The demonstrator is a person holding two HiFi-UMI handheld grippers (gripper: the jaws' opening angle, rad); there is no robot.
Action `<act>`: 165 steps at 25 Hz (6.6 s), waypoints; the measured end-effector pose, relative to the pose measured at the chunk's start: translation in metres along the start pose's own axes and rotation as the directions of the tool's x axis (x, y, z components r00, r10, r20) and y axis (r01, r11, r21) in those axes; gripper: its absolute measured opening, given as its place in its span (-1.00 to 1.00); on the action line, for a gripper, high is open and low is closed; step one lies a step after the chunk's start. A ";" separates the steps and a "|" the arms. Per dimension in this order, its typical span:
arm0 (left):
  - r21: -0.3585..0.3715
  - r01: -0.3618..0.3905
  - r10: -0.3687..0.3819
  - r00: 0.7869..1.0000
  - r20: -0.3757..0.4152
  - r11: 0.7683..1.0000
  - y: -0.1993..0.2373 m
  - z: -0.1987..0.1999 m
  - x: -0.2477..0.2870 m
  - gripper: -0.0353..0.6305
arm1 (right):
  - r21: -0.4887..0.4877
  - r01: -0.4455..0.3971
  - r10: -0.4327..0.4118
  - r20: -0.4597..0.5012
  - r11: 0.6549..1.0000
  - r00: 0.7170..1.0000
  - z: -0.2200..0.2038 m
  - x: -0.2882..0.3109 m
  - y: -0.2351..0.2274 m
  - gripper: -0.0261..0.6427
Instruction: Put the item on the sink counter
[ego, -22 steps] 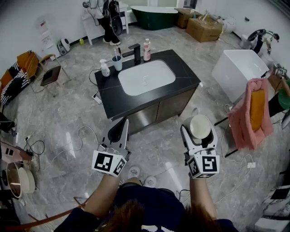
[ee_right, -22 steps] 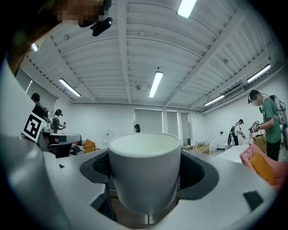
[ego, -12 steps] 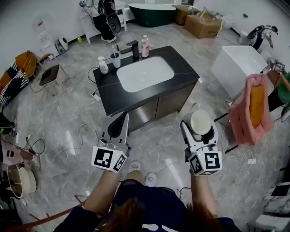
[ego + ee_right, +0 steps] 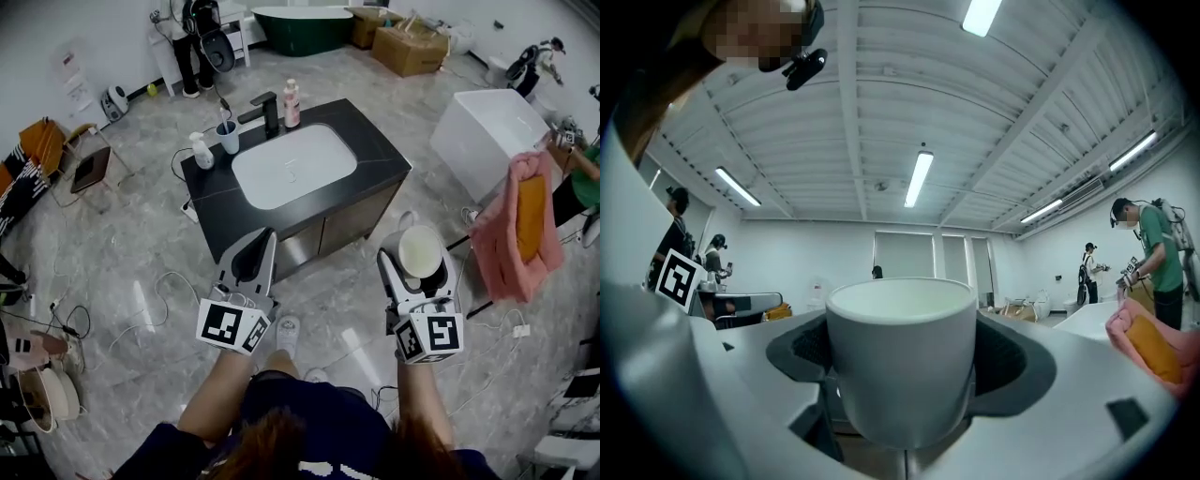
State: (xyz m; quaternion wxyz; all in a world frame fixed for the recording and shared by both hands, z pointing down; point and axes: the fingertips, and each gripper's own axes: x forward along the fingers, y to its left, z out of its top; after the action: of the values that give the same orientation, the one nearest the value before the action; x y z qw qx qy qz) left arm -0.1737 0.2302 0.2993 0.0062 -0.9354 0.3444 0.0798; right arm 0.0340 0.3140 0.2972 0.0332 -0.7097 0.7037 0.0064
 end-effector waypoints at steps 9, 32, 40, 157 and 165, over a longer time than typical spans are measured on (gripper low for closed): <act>-0.005 0.093 -0.093 0.995 0.023 0.996 0.094 0.003 0.114 -0.82 | -0.006 0.080 -0.080 0.039 0.997 0.996 0.012 0.129 -0.014 0.40; -0.062 0.068 -0.070 0.997 -0.022 0.996 0.211 -0.044 0.260 -0.82 | 0.043 0.093 -0.092 -0.018 0.995 0.996 -0.019 0.316 -0.066 0.40; -0.038 -0.008 0.007 1.000 -0.002 0.999 0.207 -0.046 0.343 -0.82 | 0.037 -0.004 0.004 0.012 0.999 1.000 -0.008 0.385 -0.136 0.40; -0.073 -0.080 0.077 0.996 -0.042 0.994 0.280 -0.095 0.533 -0.82 | -0.012 -0.072 0.072 -0.005 0.997 0.997 -0.027 0.588 -0.202 -0.88; -0.067 -0.080 0.078 0.996 -0.031 0.995 0.278 -0.089 0.526 -0.82 | -0.012 -0.064 0.064 -0.002 0.998 0.998 -0.020 0.581 -0.200 -0.88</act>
State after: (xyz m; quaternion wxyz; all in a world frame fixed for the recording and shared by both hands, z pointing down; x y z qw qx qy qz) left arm 0.0548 -0.3261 0.3179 -0.0338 -0.9217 0.3783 0.0783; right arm 0.2386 -0.2652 0.2929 0.0280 -0.6871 0.7259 0.0109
